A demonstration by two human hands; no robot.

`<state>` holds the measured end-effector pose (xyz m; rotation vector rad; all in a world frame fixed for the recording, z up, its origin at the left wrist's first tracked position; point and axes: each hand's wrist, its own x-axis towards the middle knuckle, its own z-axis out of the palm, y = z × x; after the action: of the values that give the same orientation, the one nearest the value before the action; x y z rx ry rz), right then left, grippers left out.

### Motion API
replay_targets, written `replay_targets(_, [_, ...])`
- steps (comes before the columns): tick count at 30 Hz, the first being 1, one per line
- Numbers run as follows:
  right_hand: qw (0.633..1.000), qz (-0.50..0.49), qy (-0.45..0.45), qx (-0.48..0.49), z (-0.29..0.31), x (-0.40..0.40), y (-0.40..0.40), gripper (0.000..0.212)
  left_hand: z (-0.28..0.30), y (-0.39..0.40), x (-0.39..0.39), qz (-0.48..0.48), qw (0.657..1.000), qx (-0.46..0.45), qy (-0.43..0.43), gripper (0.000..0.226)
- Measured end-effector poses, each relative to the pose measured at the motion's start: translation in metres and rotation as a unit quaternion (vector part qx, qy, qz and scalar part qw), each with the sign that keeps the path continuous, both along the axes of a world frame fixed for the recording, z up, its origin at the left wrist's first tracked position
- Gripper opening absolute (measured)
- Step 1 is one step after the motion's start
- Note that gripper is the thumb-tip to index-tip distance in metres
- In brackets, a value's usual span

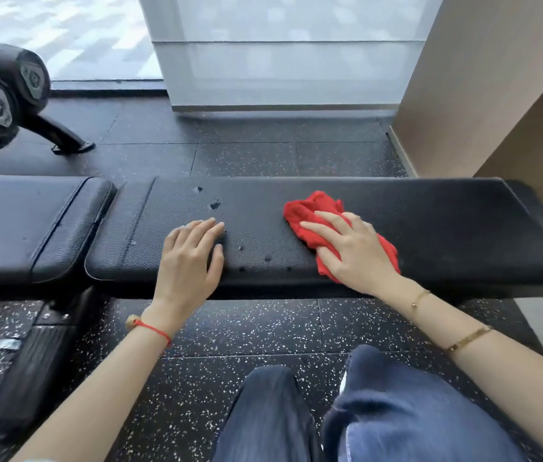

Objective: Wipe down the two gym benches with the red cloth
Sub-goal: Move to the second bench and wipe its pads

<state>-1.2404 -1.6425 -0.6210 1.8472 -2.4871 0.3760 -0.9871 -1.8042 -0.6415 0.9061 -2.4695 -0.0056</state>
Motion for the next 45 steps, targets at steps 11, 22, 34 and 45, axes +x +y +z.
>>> replay_targets(11, [0.999,-0.037,0.011,0.004,-0.003,0.063,-0.069,0.048,-0.021,-0.013,0.007,0.000,0.999,-0.031,0.021,0.041])
replay_targets(22, [0.988,-0.152,0.012,-0.005,-0.003,0.014,-0.049,0.045,-0.021,-0.012,0.007,0.000,0.999,-0.026,0.037,0.039])
replay_targets(34, [0.999,0.002,0.031,-0.033,-0.009,0.061,-0.039,0.048,-0.024,-0.012,0.007,0.000,0.998,-0.023,0.051,0.039])
replay_targets(45, [0.995,-0.088,0.031,-0.022,-0.009,0.062,-0.035,0.048,-0.022,-0.008,0.007,0.004,0.999,-0.013,0.050,0.039])
